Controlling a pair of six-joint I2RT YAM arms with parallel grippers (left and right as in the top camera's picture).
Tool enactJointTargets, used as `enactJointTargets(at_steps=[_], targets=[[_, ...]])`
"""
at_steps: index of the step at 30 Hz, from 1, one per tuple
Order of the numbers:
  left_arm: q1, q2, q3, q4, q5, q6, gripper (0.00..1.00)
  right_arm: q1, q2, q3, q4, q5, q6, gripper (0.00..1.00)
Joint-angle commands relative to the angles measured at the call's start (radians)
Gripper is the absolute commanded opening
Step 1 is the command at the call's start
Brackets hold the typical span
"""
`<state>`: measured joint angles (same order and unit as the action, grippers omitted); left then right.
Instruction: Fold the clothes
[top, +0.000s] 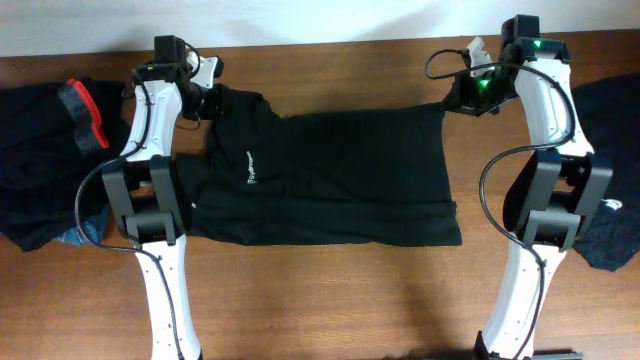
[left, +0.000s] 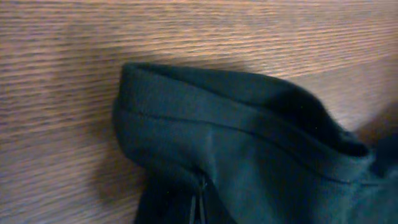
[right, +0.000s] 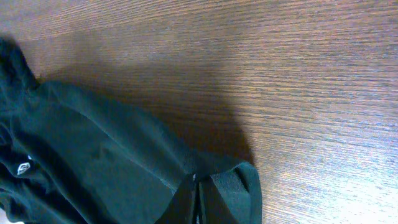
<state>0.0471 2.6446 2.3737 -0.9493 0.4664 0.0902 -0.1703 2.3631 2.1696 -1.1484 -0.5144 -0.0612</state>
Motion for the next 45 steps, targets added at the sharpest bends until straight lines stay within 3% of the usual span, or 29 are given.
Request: enactJointTargets(at_steps=[1, 10, 17, 24, 31, 37, 45], targets=[[0.008, 0.008, 0.068, -0.035, 0.062, 0.010, 0.00, 0.000, -0.036, 0.020, 0.000, 0.003, -0.013, 0.04], [0.009, 0.008, 0.289, -0.261, 0.056, 0.010, 0.01, 0.000, -0.036, 0.020, -0.004, 0.002, -0.013, 0.04], [0.010, 0.008, 0.385, -0.507, -0.029, 0.014, 0.00, -0.014, -0.036, 0.021, -0.071, 0.002, -0.012, 0.04], [0.014, 0.008, 0.425, -0.669, -0.042, 0.140, 0.01, -0.066, -0.037, 0.026, -0.148, -0.053, -0.013, 0.04], [0.015, 0.008, 0.462, -0.739, -0.043, 0.151, 0.00, -0.106, -0.048, 0.030, -0.201, -0.156, -0.021, 0.04], [0.005, 0.007, 0.462, -0.739, -0.011, 0.143, 0.00, -0.104, -0.048, 0.030, -0.330, -0.155, -0.120, 0.04], [0.013, -0.038, 0.461, -0.739, -0.069, 0.070, 0.00, -0.105, -0.048, 0.030, -0.377, -0.155, -0.150, 0.04]])
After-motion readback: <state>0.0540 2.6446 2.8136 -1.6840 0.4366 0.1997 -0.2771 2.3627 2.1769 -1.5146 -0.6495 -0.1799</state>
